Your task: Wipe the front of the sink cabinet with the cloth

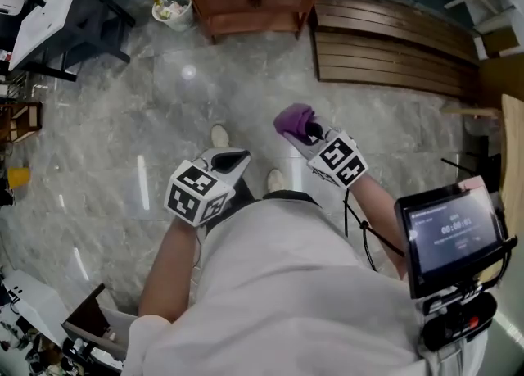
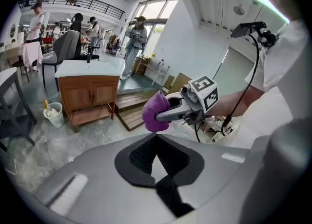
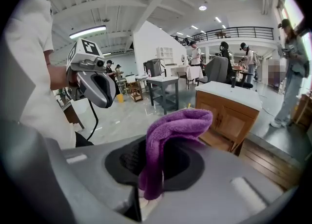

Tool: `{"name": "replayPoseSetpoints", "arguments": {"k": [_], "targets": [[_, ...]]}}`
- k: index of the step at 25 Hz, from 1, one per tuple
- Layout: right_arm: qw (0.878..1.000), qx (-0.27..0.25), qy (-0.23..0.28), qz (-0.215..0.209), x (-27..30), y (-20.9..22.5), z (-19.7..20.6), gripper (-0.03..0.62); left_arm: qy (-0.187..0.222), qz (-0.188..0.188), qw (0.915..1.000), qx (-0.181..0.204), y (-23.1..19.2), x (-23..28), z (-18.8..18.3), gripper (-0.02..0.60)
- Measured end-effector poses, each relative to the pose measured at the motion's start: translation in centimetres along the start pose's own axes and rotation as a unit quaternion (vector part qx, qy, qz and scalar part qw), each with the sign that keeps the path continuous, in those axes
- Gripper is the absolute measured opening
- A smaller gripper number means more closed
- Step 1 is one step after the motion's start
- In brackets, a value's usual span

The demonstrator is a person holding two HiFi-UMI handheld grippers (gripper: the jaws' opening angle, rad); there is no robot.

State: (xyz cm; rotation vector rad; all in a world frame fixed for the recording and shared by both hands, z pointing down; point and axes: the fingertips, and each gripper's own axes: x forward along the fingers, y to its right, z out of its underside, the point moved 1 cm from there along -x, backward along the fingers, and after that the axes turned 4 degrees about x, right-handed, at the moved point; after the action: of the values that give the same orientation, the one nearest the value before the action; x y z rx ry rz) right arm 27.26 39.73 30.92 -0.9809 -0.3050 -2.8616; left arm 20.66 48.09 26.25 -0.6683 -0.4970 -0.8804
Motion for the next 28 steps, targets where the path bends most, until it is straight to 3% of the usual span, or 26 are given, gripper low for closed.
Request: {"name": "replayPoseSetpoints", "arguments": {"k": [4, 14, 18, 23, 28], "targets": [[1.0, -0.009, -0.011, -0.011, 5.2, 1.7, -3.4, 0.072, 0.007, 0.017, 0.9998, 0.001, -5.6, 0.0, -1.3, 0.005], [0.999, -0.004, -0.053, 0.0, 23.0, 9.8, -13.5, 0.072, -0.016, 0.067, 0.9972, 0.03, -24.2, -1.8, -5.8, 0.005], [0.998, -0.008, -0.06, -0.012, 30.6, 13.1, -16.8, 0.072, -0.024, 0.062, 0.9974, 0.03, -29.9, -1.8, -6.6, 0.005], [0.997, -0.01, -0.07, -0.035, 39.0, 18.2, -19.2, 0.072, -0.022, 0.05, 0.9985, 0.001, -35.2, 0.3, -7.7, 0.005], [0.996, 0.02, -0.07, -0.05, 46.8, 24.6, -21.3, 0.072, -0.02, 0.029, 0.9992, -0.021, -39.8, 3.3, -9.3, 0.005]]}}
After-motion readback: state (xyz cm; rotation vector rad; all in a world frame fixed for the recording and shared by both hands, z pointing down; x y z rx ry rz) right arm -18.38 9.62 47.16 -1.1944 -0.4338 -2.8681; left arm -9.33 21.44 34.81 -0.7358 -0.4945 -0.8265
